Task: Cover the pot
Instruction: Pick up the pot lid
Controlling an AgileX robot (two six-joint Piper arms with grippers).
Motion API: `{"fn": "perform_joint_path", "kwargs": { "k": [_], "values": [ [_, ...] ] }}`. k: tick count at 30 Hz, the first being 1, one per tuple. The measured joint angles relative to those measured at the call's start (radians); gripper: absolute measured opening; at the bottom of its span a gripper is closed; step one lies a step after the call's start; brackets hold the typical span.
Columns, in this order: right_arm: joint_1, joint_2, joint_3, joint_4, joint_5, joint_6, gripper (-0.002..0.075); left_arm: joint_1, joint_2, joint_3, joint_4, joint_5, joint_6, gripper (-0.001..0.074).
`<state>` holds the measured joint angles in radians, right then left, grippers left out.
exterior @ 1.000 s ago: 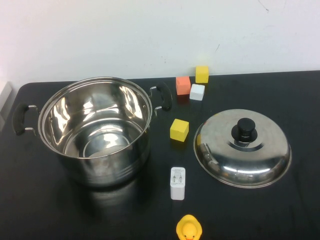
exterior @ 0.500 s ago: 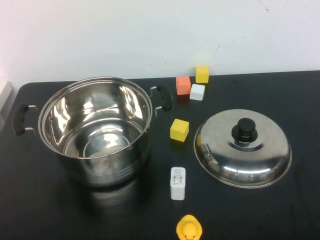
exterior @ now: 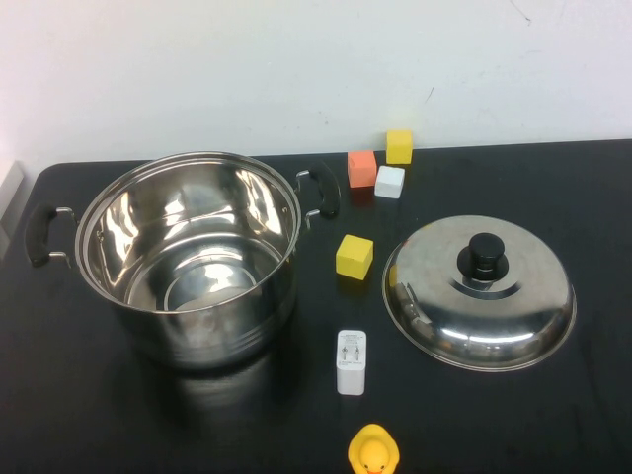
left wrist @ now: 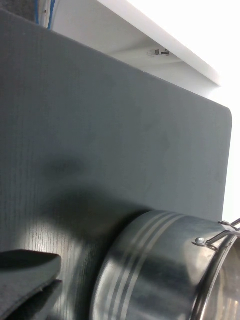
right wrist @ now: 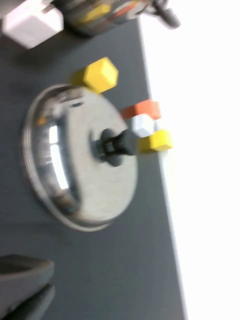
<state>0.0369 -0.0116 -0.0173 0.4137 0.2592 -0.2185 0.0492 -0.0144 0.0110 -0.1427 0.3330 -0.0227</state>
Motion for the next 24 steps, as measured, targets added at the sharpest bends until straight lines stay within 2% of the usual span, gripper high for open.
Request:
{"fn": "perform_joint_path", "kwargs": {
  "k": [7, 13, 16, 18, 24],
  "values": [
    [0.0, 0.0, -0.094, 0.013, 0.0, -0.028, 0.0011, 0.0, 0.0, 0.0, 0.0, 0.0, 0.0, -0.0002],
    [0.0, 0.0, -0.124, 0.127, 0.067, -0.21, 0.0011, 0.0, 0.0, 0.0, 0.0, 0.0, 0.0, -0.0002],
    [0.0, 0.0, -0.142, 0.266, 0.153, -0.438, 0.0011, 0.0, 0.0, 0.0, 0.0, 0.0, 0.0, -0.0002],
    [0.0, 0.0, -0.156, 0.395, 0.212, -0.694, 0.0011, 0.0, 0.0, 0.0, 0.0, 0.0, 0.0, -0.0002],
    [0.0, 0.0, -0.174, 0.894, 0.236, -1.332, 0.0, 0.0, 0.0, 0.0, 0.0, 0.0, 0.0, -0.0002]
  ]
}}
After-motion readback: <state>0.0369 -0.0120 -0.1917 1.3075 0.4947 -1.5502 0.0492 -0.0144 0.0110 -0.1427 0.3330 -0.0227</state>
